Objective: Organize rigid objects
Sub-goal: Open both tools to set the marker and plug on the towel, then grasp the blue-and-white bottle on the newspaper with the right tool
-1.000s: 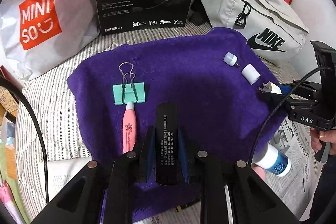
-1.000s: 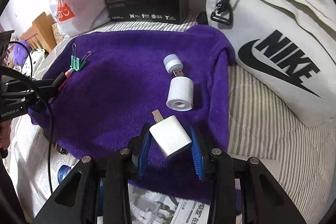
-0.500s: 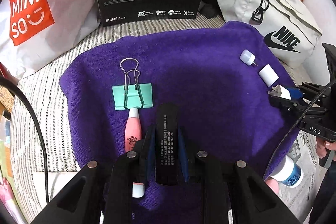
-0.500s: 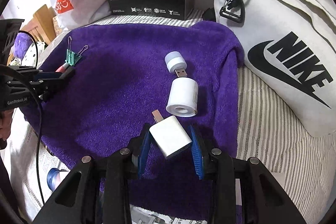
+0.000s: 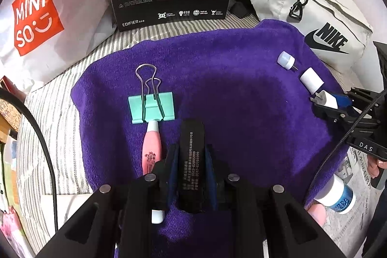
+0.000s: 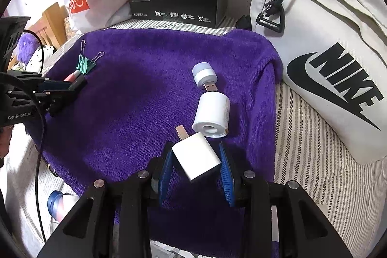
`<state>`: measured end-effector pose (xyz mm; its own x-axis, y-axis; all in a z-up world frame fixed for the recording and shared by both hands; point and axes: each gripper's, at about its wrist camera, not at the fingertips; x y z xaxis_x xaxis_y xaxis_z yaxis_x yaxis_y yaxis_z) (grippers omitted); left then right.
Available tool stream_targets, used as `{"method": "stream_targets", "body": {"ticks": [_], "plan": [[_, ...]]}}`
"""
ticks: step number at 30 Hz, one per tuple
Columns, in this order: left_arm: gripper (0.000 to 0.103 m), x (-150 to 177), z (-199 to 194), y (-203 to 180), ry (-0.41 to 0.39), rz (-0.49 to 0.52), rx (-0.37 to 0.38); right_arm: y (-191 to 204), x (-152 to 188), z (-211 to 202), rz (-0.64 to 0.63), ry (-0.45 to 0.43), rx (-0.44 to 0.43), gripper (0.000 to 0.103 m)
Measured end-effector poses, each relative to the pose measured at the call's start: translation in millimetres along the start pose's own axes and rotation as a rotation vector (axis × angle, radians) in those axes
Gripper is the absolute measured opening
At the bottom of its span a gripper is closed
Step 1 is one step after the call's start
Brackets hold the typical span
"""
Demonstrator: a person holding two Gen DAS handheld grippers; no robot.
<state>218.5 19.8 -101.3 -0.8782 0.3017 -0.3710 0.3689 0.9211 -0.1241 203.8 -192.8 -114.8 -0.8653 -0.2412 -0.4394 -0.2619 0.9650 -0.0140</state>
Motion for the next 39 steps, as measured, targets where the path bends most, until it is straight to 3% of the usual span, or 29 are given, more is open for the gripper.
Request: {"method": "stream_targets", "body": {"ticks": [3,10,18,23,28,33,37,39], "plan": [[0.028,5,-3,1,0.004,-0.018,0.010,2,2,-2,-0.015,0.004,-0.020,0.046],[0.034,16,-14,-1,0.020,-0.023,-0.033,-4,8,-30,0.062,-0.002,-0.001,0.048],[0.039,46,-67,-2,-0.068,-0.078,-0.018,27,44,-97,0.005,-0.050,-0.107,0.055],[0.039,70,-82,-8,-0.082,-0.091,-0.024,54,60,-92,-0.054,-0.013,-0.142,0.055],[0.039,97,-83,-8,-0.047,-0.116,-0.051,68,68,-70,-0.090,0.029,-0.119,0.054],[0.039,111,-77,-8,-0.025,-0.137,-0.027,70,69,-51,-0.089,0.056,-0.134,0.051],[0.039,112,-72,-16,-0.020,-0.129,0.005,72,72,-46,-0.072,0.046,-0.184,0.037],[0.039,111,-72,-22,-0.024,-0.113,0.028,71,76,-50,-0.082,0.037,-0.143,0.037]]}}
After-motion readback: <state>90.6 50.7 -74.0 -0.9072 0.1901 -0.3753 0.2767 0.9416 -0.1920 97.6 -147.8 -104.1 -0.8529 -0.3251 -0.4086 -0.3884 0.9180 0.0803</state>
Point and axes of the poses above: each gripper's, at about its wrist camera, not at the fingertips, and z roughly the way its jaws point, y to its left, x to its underside, and after that the axes turned 2 degrees about x, right-handed
